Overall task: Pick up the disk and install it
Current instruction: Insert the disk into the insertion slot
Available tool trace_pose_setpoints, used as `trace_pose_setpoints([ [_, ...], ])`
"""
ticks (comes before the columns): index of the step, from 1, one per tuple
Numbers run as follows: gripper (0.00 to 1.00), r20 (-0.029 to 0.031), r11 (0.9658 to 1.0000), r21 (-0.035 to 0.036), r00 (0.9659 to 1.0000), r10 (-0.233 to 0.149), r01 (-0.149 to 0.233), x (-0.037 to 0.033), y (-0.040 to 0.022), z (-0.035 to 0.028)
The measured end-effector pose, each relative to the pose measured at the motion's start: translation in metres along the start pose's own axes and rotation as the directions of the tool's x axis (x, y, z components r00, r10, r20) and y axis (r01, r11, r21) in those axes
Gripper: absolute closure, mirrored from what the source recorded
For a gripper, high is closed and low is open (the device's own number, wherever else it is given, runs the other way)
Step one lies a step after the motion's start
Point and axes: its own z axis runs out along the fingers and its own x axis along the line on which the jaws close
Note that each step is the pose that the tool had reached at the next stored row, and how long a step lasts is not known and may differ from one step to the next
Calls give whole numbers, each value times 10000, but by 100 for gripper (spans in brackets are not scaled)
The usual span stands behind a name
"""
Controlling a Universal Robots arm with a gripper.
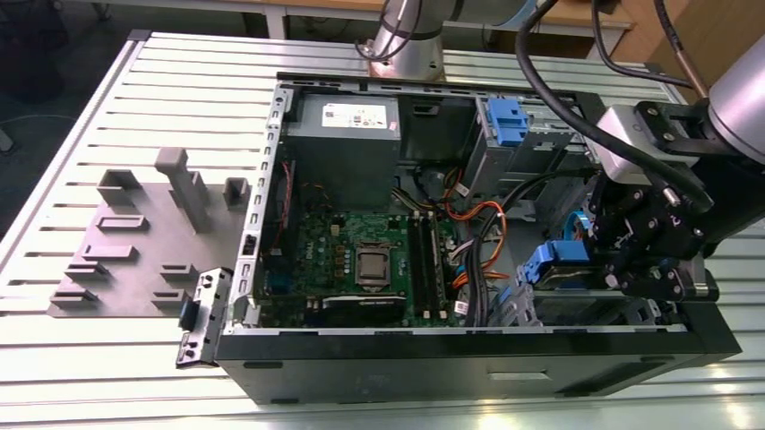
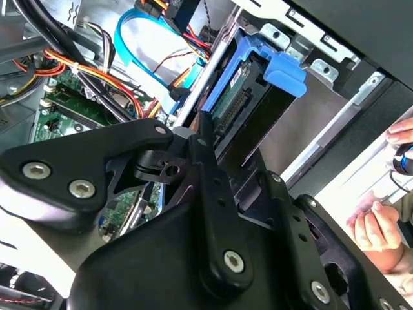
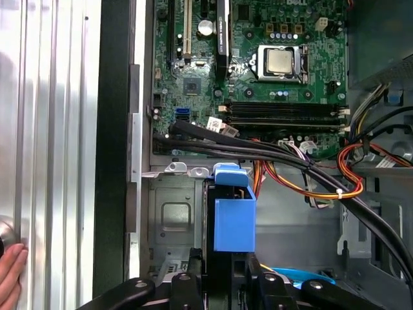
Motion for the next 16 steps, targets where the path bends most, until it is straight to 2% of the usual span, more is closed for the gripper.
trace_pose_setpoints([
  [6, 65, 5, 10000, -2, 10000, -1, 1, 0, 0, 4],
  [8, 64, 6, 10000, -1, 10000, 0, 0, 1, 0, 5],
  [9, 58, 2, 10000, 0, 10000, 0, 0, 1, 0, 4],
  [13, 58, 2, 10000, 0, 10000, 0, 0, 0, 0, 3],
  [14, 58, 1, 10000, 8, 10000, -1, 1, 0, 1, 5],
  [16, 58, 3, 9999, 101, 10000, -5, 5, 0, 3, 16],
])
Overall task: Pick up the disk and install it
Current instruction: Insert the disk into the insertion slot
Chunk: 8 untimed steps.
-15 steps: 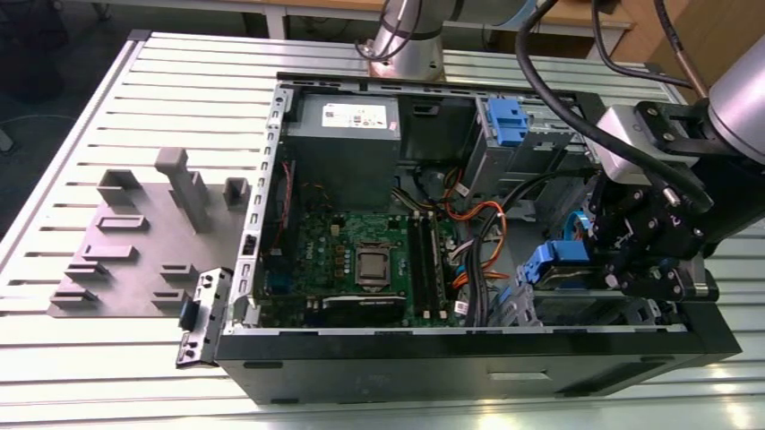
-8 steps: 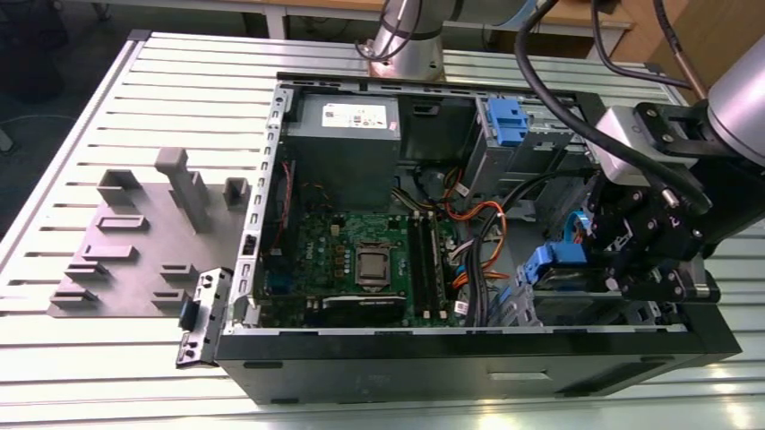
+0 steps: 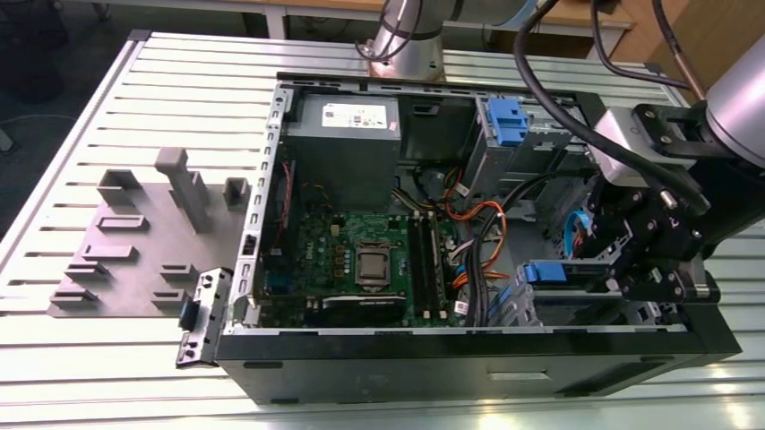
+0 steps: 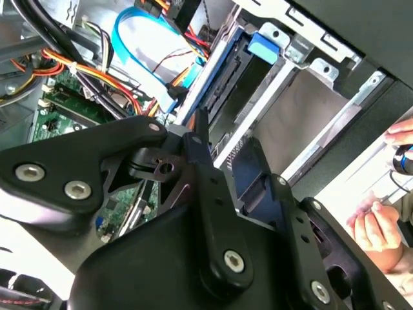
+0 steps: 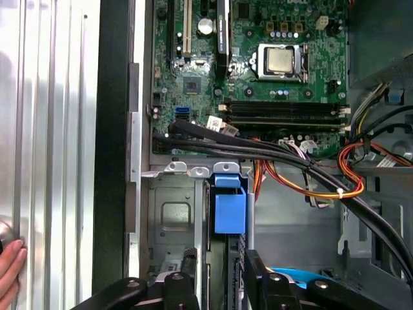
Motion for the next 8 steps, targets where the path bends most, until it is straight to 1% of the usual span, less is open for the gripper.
trace_pose_setpoints([
  [1, 58, 1, 10000, 26, 10000, -1, 1, 1, 0, 3],
  [6, 58, 1, 10000, 28, 10000, 0, 0, 1, 1, 1],
  [8, 58, 1, 10000, 28, 10000, 0, 0, -1, 2, -22],
])
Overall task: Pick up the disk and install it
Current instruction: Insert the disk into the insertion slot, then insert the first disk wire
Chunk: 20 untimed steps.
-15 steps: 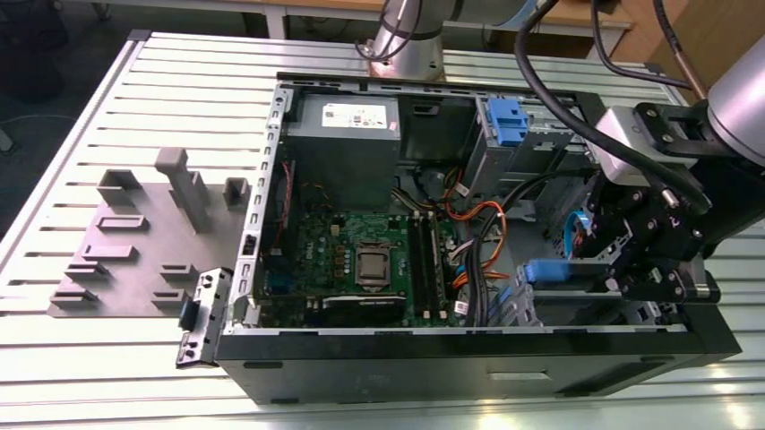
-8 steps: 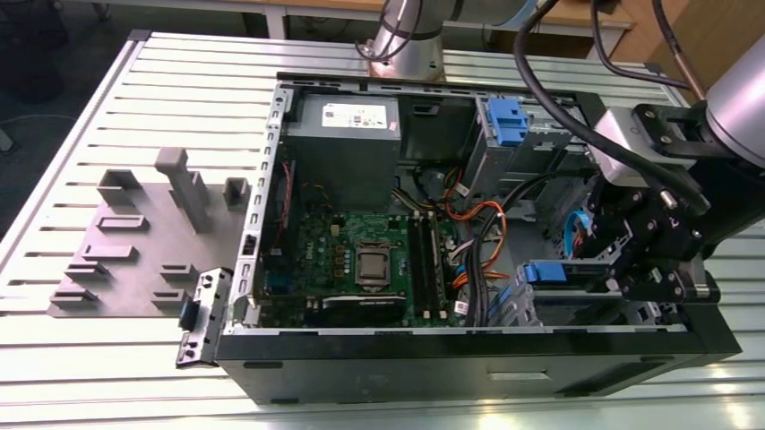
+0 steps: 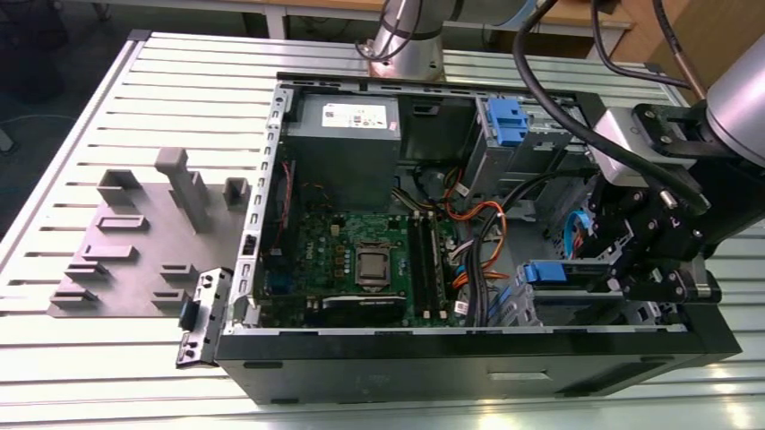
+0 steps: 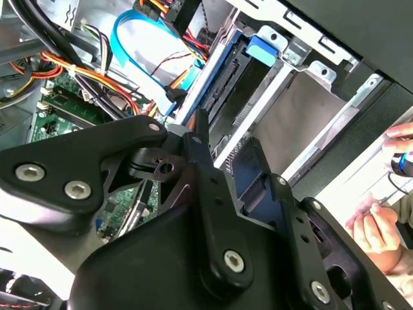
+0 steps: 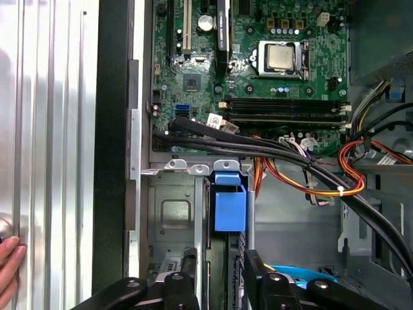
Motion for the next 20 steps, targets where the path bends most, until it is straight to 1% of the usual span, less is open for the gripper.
trace_pose_setpoints([
  [3, 58, 4, 10000, 0, 10000, 0, 0, 0, 0, -7],
  [5, 58, 0, 10000, 0, 10000, 0, 0, -4, 5, -133],
  [20, 58, 3, 10000, 0, 10000, 0, 0, -6, 7, -184],
])
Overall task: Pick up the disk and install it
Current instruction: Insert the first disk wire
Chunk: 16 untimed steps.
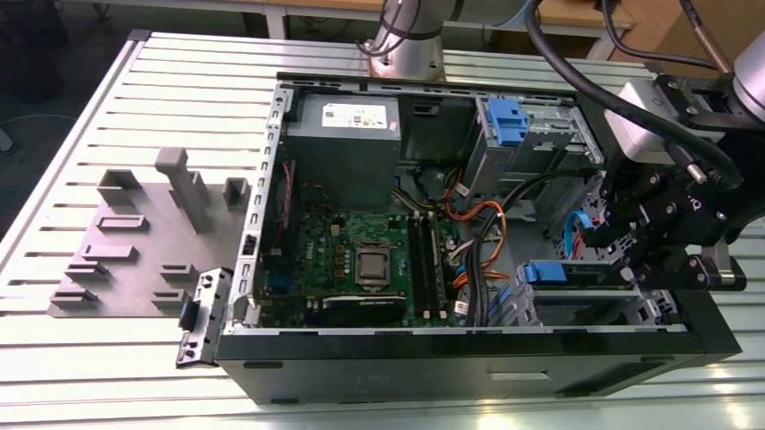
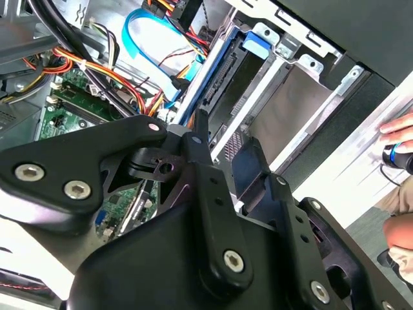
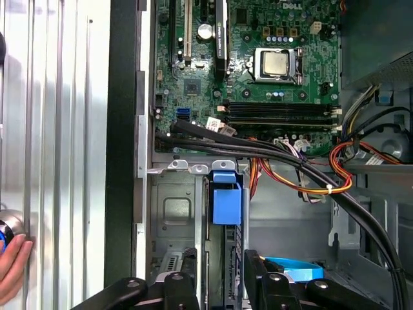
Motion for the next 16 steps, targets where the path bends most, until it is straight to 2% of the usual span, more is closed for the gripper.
trace_pose_setpoints([
  [9, 58, -5, 10000, 0, 10000, 0, 0, -12, 0, -5],
  [16, 58, -4, 10000, 0, 10000, 0, 0, -109, 2, 0],
])
